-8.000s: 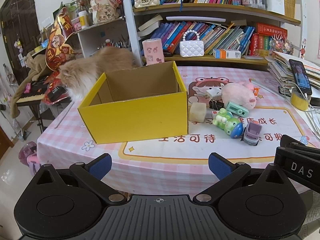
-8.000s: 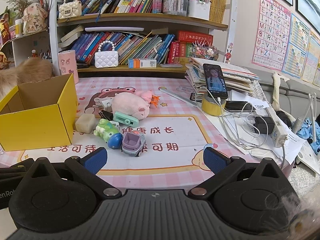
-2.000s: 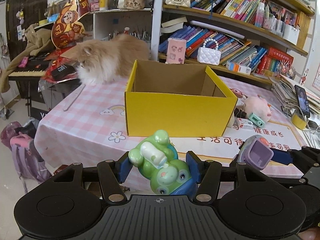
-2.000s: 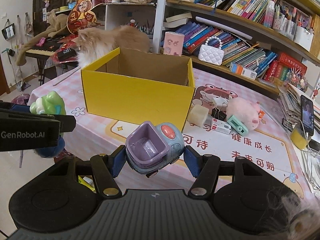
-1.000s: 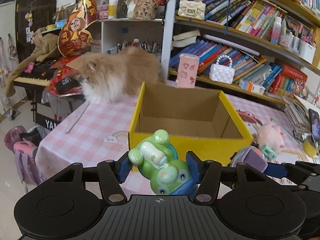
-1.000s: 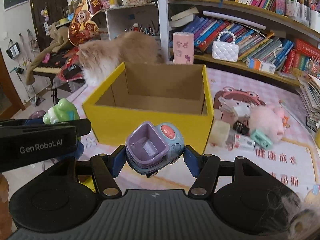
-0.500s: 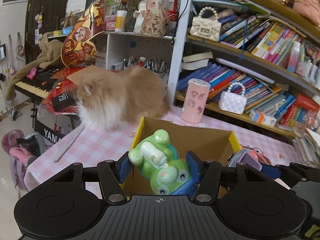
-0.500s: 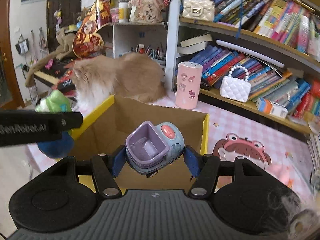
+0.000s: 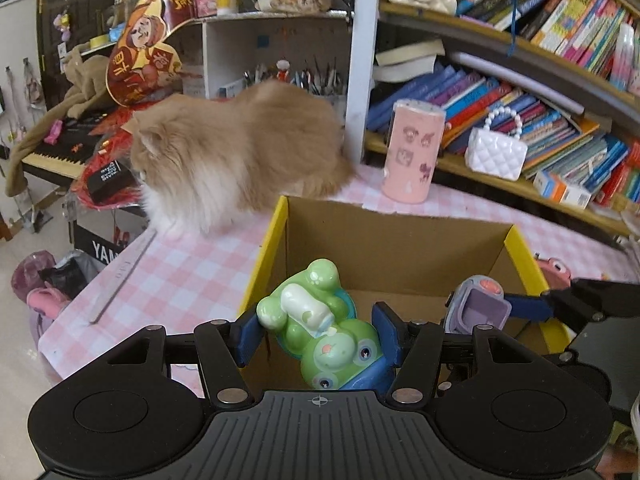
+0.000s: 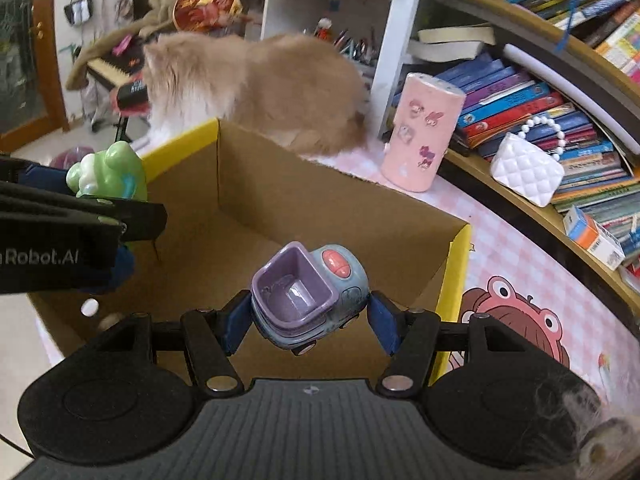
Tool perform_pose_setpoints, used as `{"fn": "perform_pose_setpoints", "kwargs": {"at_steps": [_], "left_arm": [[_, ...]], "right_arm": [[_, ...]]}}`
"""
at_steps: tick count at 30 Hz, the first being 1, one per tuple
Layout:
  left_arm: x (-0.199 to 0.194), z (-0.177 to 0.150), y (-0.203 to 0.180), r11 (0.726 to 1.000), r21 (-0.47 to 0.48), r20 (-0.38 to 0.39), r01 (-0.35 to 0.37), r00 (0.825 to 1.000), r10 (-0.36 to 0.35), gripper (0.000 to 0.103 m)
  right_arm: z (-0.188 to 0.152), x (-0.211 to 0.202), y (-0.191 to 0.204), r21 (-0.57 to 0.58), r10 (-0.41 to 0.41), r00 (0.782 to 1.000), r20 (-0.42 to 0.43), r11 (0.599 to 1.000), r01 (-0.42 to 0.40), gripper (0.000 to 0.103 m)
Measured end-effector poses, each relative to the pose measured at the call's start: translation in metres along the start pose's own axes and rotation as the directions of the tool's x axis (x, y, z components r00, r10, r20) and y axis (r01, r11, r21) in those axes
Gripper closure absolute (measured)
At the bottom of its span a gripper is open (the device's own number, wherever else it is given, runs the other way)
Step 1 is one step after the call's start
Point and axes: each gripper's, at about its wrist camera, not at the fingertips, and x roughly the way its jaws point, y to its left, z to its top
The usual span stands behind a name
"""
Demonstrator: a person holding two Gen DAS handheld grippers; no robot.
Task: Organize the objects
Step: 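Carry the frog and the car over the yellow box with both grippers, then open both grippers to drop the frog and the car into the box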
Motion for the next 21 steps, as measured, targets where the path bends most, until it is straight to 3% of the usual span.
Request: {"fn": "perform_pose_setpoints", "kwargs": {"at_steps": [14, 21], "left_arm": [[0.029, -0.002, -0.008, 0.999, 0.053, -0.071, -0.002, 0.997, 0.006, 0.044], [0.032, -0.004, -0.007, 0.998, 0.054, -0.088, 0.006, 0.996, -0.001, 0.039]], "right_arm": [[0.006, 0.026, -0.002, -0.114, 0.056, 0.991, -0.124, 0.991, -0.07, 0.043], [0.005, 0.026, -0.002, -0.117, 0.058, 0.991, -0.12, 0.991, -0.072, 0.043]]}}
